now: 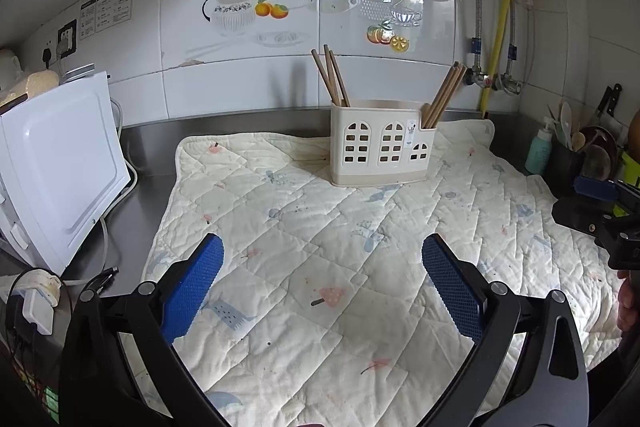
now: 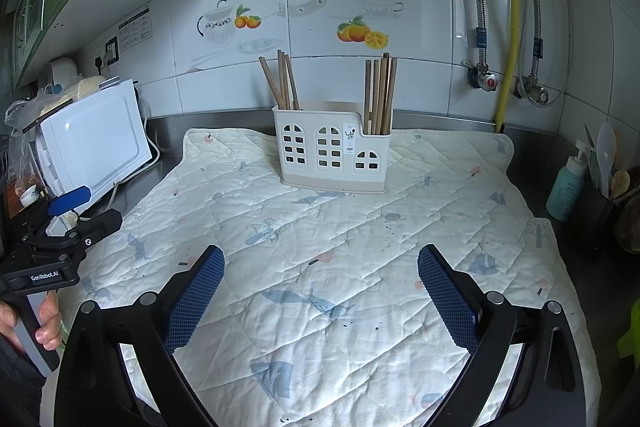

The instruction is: Organize utensils

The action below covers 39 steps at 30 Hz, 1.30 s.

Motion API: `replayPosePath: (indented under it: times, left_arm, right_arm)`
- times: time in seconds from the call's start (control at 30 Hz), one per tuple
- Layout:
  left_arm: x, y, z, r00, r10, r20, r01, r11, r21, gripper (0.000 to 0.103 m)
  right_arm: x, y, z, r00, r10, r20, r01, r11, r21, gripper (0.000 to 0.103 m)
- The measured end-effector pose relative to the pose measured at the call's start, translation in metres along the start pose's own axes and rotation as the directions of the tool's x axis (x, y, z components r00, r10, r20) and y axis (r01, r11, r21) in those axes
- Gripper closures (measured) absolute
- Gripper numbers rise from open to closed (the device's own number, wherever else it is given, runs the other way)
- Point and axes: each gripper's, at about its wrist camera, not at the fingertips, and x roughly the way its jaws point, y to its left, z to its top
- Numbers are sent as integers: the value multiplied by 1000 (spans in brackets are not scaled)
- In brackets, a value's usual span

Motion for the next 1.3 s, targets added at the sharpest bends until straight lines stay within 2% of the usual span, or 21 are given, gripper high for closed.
replayPosePath:
  times: [1.3]
  left_arm:
    - [0, -11, -1, 1000, -13, -12, 14, 1000, 18, 5]
  right_arm:
    - [2, -6, -6, 1000, -5, -11, 5, 1000, 12, 8]
